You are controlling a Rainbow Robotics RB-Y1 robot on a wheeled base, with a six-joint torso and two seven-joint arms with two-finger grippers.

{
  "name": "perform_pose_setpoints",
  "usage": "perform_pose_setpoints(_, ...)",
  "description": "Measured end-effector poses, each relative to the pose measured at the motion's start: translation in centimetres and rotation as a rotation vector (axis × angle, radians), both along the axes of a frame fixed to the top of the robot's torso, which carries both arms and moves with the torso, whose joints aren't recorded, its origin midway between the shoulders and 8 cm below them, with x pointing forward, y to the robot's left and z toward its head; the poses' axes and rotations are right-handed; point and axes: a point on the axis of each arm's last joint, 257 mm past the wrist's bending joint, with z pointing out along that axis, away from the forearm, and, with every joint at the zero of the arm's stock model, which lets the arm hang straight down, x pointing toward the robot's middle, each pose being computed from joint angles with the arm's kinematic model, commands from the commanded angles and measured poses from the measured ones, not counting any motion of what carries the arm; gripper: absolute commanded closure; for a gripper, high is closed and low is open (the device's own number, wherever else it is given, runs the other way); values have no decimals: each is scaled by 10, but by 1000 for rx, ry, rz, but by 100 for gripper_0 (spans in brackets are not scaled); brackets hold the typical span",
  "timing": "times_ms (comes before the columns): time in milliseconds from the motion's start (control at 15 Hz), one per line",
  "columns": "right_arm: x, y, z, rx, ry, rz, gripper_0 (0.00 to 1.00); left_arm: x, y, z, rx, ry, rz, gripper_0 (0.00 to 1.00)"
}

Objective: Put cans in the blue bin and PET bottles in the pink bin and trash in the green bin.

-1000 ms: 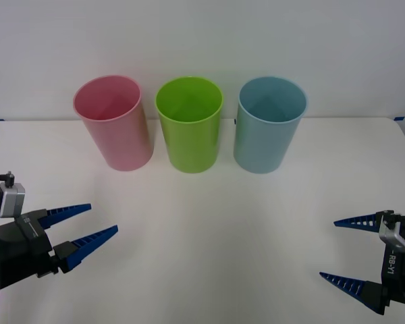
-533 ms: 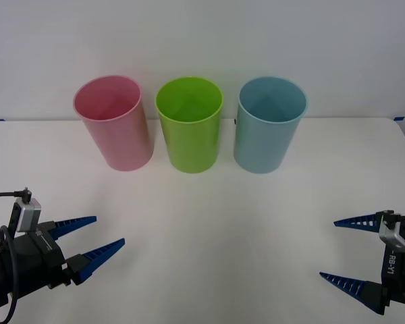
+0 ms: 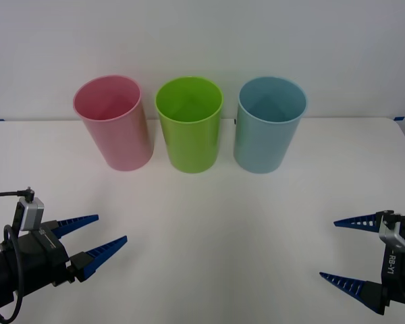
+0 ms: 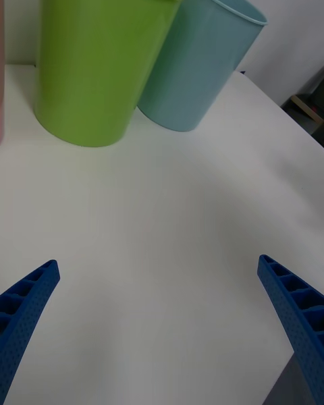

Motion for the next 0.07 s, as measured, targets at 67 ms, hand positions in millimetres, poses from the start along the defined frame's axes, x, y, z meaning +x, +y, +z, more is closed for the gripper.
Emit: perform_pose_setpoints(67, 0, 0, 0, 0, 0, 0, 0, 0, 0, 0, 0, 0, 0, 0)
